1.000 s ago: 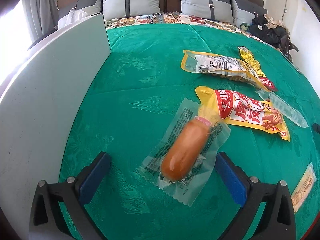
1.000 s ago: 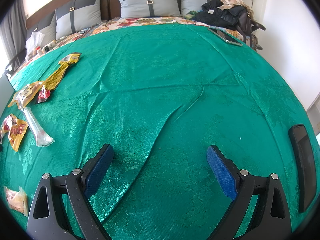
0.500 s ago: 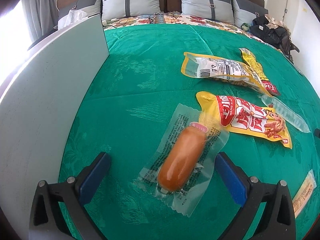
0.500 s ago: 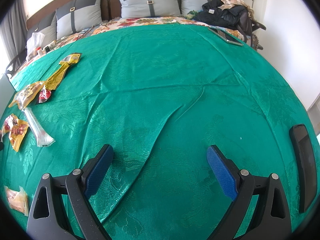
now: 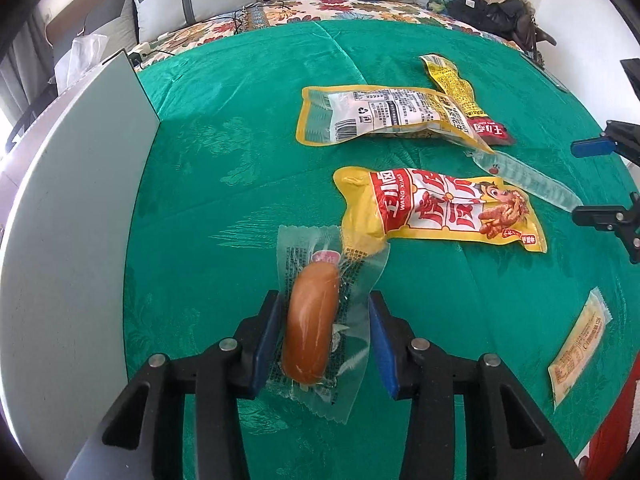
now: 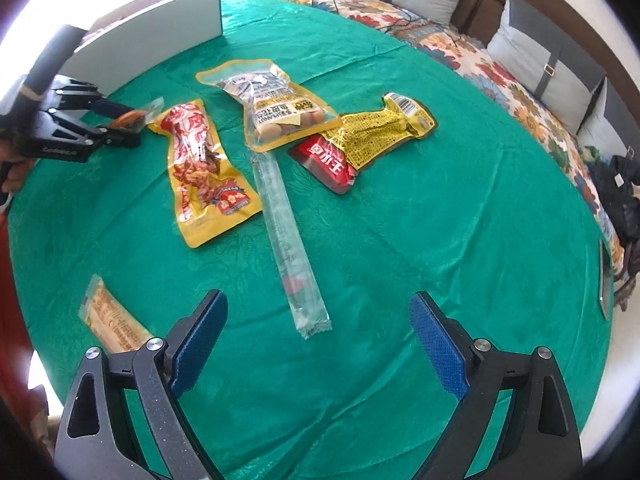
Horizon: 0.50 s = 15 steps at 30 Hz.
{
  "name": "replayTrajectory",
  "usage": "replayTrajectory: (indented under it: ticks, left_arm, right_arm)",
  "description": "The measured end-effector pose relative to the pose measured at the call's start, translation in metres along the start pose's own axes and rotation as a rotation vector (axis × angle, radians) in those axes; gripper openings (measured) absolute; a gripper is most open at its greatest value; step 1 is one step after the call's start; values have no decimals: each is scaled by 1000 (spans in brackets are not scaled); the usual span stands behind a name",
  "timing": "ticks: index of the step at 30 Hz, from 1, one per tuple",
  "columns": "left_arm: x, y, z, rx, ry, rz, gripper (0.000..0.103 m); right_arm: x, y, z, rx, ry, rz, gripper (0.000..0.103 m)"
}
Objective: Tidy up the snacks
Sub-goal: 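Close the left gripper on the orange sausage while the right grasps the clear tube snack, then carry sausage and clear tube snack into the white box and release them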
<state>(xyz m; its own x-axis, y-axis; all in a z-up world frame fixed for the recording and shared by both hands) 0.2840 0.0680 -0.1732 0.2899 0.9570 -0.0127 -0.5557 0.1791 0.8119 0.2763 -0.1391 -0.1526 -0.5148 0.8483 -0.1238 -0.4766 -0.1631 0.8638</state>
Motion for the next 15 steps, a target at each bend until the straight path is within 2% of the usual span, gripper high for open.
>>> replayTrajectory:
  ticks: [3,4,5,8,9,12,15]
  left_arm:
    - [4,15,-7,-42,62,-10,41]
    - [6,19,-8,-57,77,-15,41]
    - [7,24,-9,-71,86,-15,41]
    - [8,35,-11,-94,98,-27,40]
    - [9,39,-12,-102,108,-36,39]
    - [16,50,-12,-128,150,-62,39]
    - [20,63,-12,-155,197,-89,39]
  right_arm:
    - [3,-21,20,17,-58,30,89]
    - [5,-27,25,21,-69,37,81]
    - [6,-33,28,34,-82,43,59]
    - [8,-38,31,72,-126,60,29]
    - [9,-36,30,82,-127,62,23]
    - [7,-19,20,80,-182,117,19]
    - [-4,8,7,21,-315,175,19]
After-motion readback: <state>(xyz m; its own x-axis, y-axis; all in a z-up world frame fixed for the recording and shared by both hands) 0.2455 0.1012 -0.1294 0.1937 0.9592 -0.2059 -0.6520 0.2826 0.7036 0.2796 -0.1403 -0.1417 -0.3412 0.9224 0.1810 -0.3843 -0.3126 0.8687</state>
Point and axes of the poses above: each gripper's, at about its wrist camera, not at the fingertips, and y roughly against the way its jaws point, x to its left, z to its top, the point moved 6 cm from there along -y, roughly the way its jaws point, and after that the axes turned 10 degrees about -x, right-handed, at the moved point
